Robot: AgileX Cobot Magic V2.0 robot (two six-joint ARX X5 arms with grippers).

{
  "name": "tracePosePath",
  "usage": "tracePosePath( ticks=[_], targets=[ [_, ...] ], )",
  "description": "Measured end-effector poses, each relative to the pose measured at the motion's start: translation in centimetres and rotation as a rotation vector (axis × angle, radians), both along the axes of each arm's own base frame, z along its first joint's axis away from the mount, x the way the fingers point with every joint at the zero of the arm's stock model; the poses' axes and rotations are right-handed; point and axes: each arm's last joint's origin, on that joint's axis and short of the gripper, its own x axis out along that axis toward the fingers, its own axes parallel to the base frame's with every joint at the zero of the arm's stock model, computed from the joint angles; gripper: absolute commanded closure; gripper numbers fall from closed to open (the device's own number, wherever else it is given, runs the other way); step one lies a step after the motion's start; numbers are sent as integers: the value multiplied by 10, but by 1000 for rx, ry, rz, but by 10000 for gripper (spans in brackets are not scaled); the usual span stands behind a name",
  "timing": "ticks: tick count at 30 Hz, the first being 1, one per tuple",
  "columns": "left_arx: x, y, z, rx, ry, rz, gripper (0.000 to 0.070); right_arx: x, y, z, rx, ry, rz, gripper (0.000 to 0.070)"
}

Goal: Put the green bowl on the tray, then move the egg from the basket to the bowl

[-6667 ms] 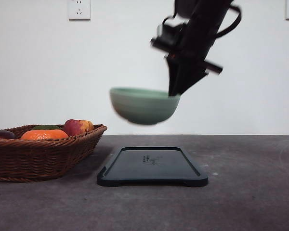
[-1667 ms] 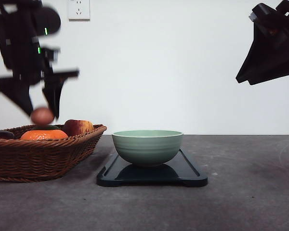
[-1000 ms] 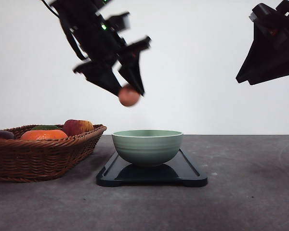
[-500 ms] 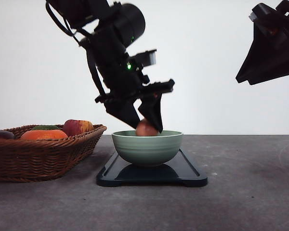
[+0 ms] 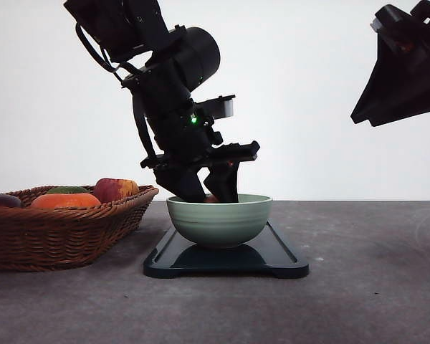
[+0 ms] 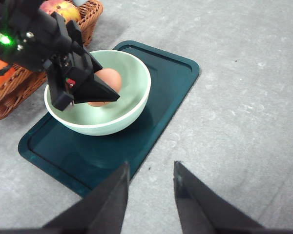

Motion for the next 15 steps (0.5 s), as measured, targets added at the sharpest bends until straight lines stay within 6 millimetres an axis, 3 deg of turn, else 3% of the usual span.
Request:
tracePosePath(
  ticks=[6,15],
  targets=[
    [-1,-3,-5,9,12,-6,307,-1,0,1,4,-9,-1,522],
    [1,-6,9,18,24,-10,297,-7,-3,10,25,-54,0,522]
  ],
)
